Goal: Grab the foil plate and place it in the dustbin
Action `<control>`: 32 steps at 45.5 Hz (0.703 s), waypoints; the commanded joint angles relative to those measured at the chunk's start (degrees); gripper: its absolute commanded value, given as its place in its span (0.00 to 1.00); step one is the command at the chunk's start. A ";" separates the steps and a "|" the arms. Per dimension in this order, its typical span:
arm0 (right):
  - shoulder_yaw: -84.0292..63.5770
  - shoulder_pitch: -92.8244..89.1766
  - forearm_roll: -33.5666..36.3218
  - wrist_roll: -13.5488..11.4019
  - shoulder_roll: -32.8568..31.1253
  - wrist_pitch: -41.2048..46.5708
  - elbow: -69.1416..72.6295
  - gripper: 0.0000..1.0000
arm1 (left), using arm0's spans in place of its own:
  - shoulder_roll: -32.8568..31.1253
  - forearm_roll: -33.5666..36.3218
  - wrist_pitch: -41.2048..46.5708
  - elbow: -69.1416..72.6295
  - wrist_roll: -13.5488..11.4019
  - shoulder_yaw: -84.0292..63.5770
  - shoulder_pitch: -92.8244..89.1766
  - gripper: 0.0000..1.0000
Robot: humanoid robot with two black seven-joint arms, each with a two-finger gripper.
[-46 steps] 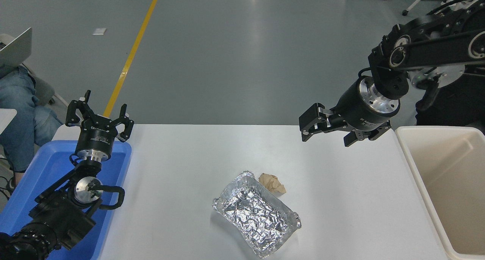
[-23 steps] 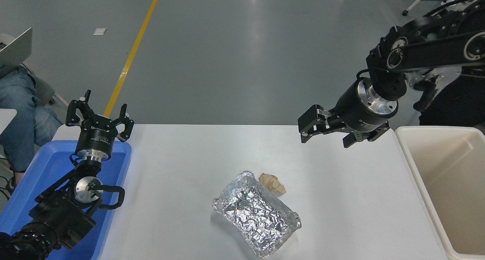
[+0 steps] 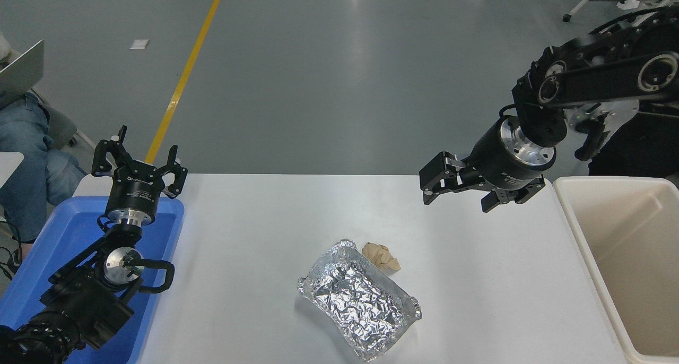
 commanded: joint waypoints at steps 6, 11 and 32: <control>0.49 -0.38 0.52 0.00 0.09 0.00 -0.83 1.00 | -0.04 0.01 -0.02 0.05 0.01 0.00 -0.02 0.99; 0.23 -0.64 0.52 0.09 0.09 0.00 -0.83 1.00 | 0.05 0.01 -0.02 -0.04 0.01 0.00 0.06 0.99; 2.77 -3.80 -0.01 0.09 0.88 -0.62 -0.74 1.00 | 0.05 0.01 -0.02 -0.04 0.01 0.00 -0.02 0.99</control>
